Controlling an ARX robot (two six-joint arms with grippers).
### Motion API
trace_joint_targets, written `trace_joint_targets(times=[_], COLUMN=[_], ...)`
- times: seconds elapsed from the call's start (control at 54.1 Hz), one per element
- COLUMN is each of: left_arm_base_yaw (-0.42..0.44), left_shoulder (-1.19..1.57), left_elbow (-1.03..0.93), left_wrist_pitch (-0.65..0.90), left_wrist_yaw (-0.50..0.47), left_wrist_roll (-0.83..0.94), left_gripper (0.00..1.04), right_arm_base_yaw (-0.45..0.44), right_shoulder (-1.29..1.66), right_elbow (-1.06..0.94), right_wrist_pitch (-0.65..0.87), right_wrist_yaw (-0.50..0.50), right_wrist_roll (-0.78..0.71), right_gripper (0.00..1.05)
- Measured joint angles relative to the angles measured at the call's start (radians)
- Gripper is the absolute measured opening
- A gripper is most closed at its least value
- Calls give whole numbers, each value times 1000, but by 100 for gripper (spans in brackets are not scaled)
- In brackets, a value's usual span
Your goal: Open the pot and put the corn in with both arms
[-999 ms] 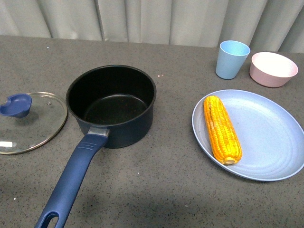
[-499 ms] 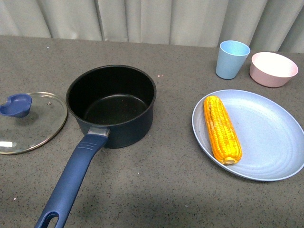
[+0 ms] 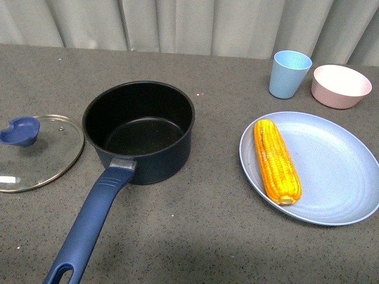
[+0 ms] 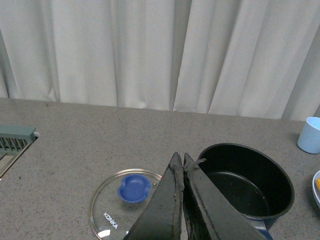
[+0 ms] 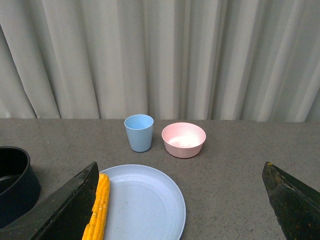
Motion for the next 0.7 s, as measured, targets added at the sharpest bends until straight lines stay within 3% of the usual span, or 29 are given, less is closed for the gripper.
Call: trace_joint_targets(times=[0.111,0.185,0.499,0.592,0.703], left_arm_base_yaw=[0,0,0,0,0], left_shoulder=[-38,-165,-201,-201,-201], left_elbow=[0,0,0,0,0], left_wrist_pitch=[-40,-195,-209,-209,-209], left_wrist_yaw=[0,0,0,0,0], left_wrist_roll=[0,0,-1,0,0], left_gripper=[4,4,5,25,43], right_arm_base_yaw=[0,0,0,0,-15], right_shoulder=[0,0,0,0,105], right_elbow=[0,0,0,0,62], right_wrist_pitch=[0,0,0,0,-154], right_wrist_yaw=[0,0,0,0,-58], right_wrist_roll=[0,0,0,0,-33], right_gripper=[95,95,95,95,95])
